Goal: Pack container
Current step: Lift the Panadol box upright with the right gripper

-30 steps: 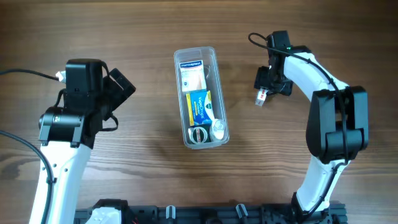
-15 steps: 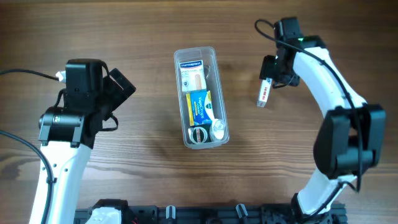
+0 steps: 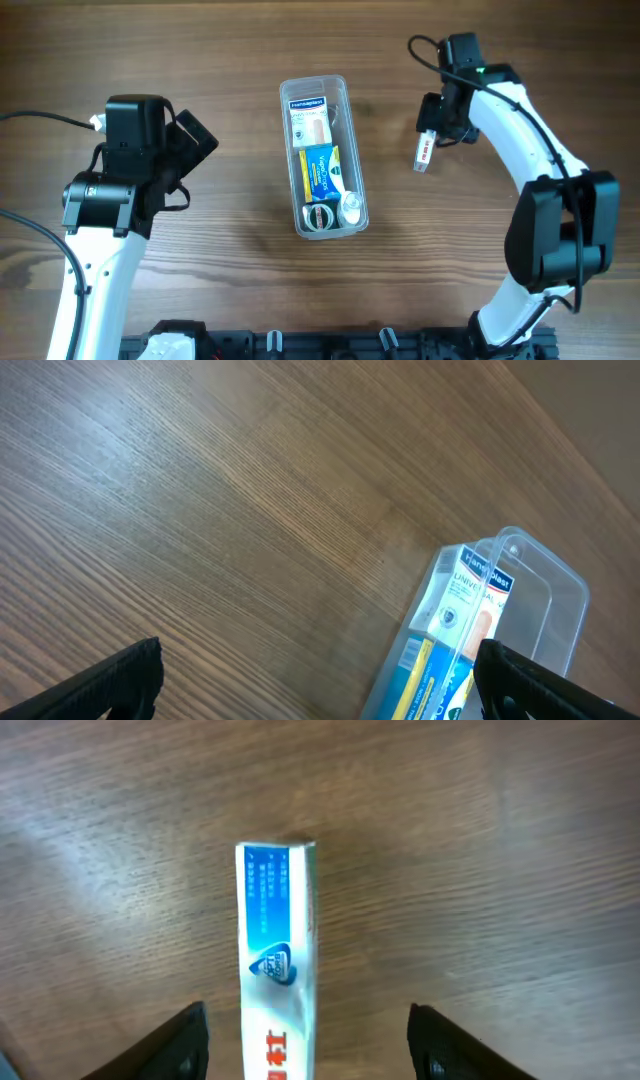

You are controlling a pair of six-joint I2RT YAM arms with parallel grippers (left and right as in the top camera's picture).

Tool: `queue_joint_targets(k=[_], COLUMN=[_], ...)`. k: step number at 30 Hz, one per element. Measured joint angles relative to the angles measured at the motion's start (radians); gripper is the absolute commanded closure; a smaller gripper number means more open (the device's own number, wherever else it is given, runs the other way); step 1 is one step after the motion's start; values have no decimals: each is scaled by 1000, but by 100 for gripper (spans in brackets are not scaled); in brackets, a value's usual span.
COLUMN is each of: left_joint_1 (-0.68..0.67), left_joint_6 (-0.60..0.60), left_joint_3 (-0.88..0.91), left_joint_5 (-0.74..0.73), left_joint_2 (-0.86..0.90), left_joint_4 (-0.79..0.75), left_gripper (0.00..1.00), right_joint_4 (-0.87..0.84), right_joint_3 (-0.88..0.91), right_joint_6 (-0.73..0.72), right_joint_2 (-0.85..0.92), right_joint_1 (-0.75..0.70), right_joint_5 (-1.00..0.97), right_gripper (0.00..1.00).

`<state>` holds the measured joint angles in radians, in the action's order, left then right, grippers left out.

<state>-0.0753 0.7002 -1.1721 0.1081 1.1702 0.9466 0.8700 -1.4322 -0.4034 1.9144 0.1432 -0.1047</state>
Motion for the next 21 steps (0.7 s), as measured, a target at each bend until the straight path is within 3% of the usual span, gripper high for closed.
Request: queue_joint_targets(k=[11, 21], left_joint_1=[0, 0], left_joint_6=[0, 0], left_joint_3=[0, 0], left_joint_5=[0, 0], left_joint_2=[0, 0], left_joint_4=[0, 0], left_gripper=[0, 0], right_joint_4=[-46, -64], right_joint_3=[65, 65], right_joint_6=[-23, -23], right_joint_2=[0, 0], right_joint_1=[10, 10], right_joint_5=[1, 1], right_gripper=[37, 43])
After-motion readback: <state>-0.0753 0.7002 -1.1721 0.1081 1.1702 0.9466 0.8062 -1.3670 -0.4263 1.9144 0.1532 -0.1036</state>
